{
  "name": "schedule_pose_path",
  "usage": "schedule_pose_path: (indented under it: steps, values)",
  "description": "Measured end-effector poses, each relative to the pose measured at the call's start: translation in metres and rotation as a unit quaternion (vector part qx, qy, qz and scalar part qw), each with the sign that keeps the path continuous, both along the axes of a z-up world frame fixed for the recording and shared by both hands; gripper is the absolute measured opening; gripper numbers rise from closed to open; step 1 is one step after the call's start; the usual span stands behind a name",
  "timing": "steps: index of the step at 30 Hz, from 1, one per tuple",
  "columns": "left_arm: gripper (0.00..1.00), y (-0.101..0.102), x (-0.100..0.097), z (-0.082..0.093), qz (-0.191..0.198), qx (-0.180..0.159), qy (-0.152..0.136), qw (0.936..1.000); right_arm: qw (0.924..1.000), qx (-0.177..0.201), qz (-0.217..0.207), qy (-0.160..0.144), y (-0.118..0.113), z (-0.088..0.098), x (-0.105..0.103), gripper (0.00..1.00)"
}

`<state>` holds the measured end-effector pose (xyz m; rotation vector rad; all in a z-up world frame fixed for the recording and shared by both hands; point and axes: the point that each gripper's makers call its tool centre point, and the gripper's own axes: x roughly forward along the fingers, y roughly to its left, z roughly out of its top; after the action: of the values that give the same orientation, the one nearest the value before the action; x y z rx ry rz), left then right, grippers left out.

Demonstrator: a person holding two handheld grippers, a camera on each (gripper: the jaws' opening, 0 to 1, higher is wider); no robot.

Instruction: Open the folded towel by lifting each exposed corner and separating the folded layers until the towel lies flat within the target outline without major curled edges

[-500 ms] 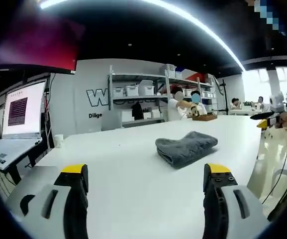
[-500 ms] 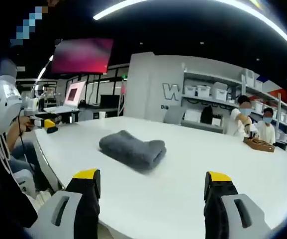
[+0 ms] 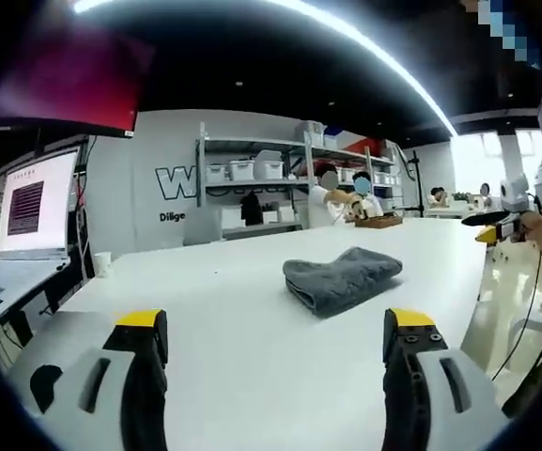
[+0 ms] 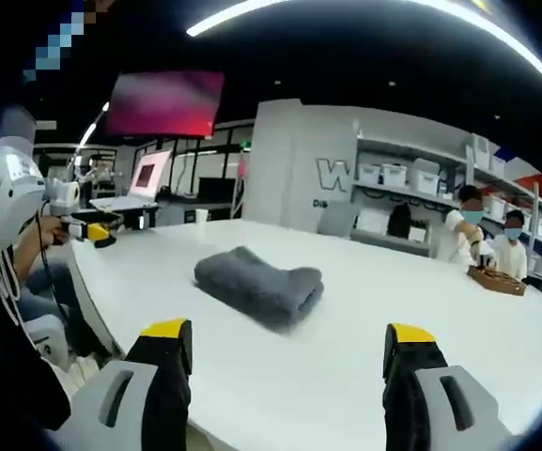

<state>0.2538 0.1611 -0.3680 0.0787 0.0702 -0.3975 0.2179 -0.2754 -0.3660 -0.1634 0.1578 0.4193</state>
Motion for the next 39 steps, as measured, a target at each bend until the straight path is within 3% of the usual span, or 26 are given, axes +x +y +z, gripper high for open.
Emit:
schedule_pose_path:
  steps: [5,11,21,39]
  values:
    - [0.93,0.009,-0.001,0.003,0.01,-0.004,-0.003,0.9999,0.9999,0.002,-0.013,0.002,-0.008,-0.001,-0.003,0.83]
    - [0.93,-0.001,0.0,-0.002,-0.001,-0.005,0.003,1.0,0.9998,0.012,-0.019,0.003,-0.01,-0.003,-0.003,0.81]
    - [0.93,0.001,0.002,0.001,0.002,-0.006,0.001,1.0,0.9998,0.014,-0.015,-0.001,-0.01,-0.003,-0.004,0.75]
    - [0.9,-0.005,0.004,-0.018,-0.017,0.017,0.034,0.9991,0.9994,0.024,-0.024,0.009,-0.015,-0.004,0.0,0.69]
